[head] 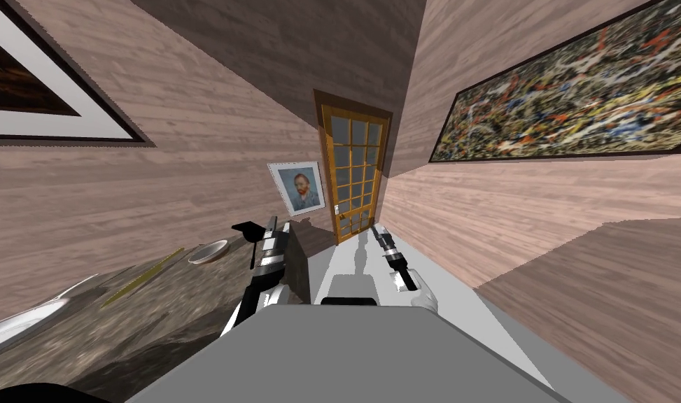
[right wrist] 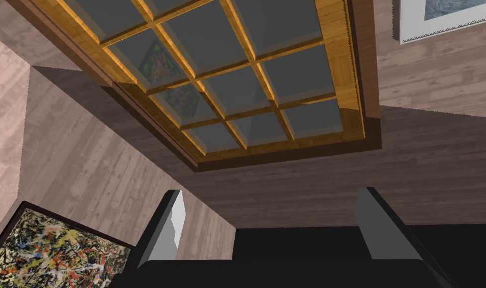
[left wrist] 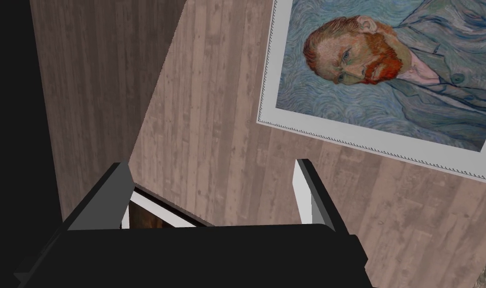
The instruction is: Pull the door open
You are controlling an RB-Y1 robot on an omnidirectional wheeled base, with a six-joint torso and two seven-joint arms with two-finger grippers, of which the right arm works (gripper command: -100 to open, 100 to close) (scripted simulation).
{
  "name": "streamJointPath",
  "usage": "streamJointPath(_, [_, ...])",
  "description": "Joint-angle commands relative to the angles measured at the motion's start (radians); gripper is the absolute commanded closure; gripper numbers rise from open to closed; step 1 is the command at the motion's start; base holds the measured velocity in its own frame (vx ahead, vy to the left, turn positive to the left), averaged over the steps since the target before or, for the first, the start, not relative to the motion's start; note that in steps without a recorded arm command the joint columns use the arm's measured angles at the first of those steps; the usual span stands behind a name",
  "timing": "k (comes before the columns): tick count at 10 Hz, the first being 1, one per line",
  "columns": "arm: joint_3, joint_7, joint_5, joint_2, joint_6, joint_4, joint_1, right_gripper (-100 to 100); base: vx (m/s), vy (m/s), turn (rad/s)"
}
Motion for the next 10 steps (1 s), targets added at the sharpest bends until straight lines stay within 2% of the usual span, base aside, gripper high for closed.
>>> streamJointPath(1, [-0.001, 0.03, 0.014, 0.002, -0.01, 0.041, -0.015, -100, 0.087, 0.018, -0.001])
streamJointPath(10, [-0.015, 0.183, 0.088, 0.015, -0.074, 0.294, -0.117, -100, 0.088, 0.019, -0.005])
